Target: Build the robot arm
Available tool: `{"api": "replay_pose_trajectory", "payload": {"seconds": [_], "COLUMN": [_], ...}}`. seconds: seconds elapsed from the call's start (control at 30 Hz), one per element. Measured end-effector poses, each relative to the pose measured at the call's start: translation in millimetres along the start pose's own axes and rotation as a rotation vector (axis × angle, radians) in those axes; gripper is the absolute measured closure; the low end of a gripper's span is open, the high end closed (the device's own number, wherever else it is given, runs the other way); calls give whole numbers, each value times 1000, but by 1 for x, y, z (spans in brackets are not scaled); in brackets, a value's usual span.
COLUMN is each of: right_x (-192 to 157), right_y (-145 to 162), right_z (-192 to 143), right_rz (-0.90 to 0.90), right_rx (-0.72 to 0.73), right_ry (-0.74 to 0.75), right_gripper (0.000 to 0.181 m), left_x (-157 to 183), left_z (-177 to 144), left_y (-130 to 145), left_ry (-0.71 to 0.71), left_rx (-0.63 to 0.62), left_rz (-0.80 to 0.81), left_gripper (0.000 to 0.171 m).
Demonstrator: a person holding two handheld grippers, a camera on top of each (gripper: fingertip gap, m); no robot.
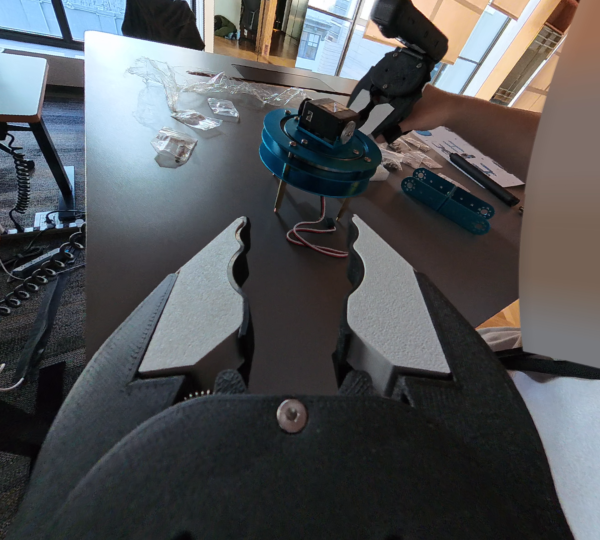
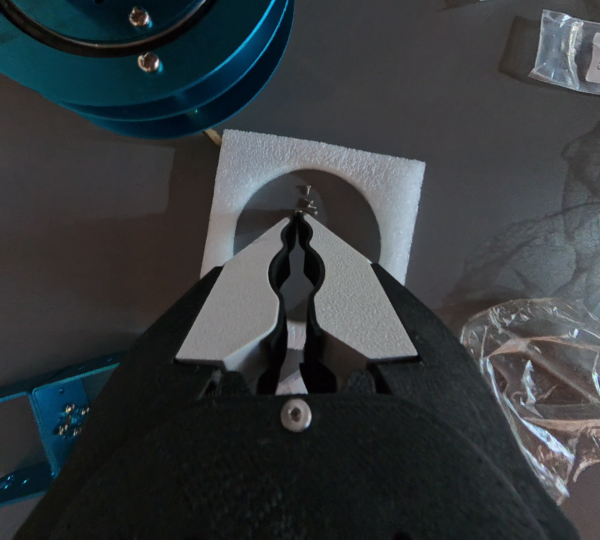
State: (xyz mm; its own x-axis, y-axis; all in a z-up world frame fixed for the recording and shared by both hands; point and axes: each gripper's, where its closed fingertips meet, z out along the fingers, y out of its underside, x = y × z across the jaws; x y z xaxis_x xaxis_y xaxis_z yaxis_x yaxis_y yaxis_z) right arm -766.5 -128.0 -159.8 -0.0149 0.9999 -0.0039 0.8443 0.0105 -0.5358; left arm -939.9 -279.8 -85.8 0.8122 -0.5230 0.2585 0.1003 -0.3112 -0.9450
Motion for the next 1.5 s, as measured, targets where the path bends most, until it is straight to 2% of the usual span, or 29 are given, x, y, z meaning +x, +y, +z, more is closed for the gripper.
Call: {"api": "replay_pose_trajectory", "payload": {"seconds": [0.23,0.43,0.6,0.97,1.03,1.2,1.33,1.4,1.5], "right_x": [5,11,9,8,6,7,-7,-17,-36], "right_y": [14,2,-2,15,12,5,10,23,62], "right_z": [-20,-13,-6,-9,-14,-51,-107,-142,-196], "right_rz": [49,94,144,119,127,153,171,182,220], "right_rx": [-18,10,27,-52,-20,112,306,400,498], "right_ry": [5,11,-54,-31,-45,22,163,281,512], "right_gripper": [181,174,173,179,172,170,169,165,157], "left_x": [-3,-4,-4,-7,-6,-5,-1,4,18], "left_z": [2,5,5,4,5,5,6,10,20], "left_y": [-1,-3,-1,2,1,0,-4,-7,-15], "left_ry": [10,21,21,18,19,18,19,23,40], "left_rx": [2,4,-4,-11,-11,-14,8,24,51], "left_rz": [4,0,0,-21,-24,-24,-15,-4,23], "left_gripper": [113,113,113,114,114,114,113,113,113]}}
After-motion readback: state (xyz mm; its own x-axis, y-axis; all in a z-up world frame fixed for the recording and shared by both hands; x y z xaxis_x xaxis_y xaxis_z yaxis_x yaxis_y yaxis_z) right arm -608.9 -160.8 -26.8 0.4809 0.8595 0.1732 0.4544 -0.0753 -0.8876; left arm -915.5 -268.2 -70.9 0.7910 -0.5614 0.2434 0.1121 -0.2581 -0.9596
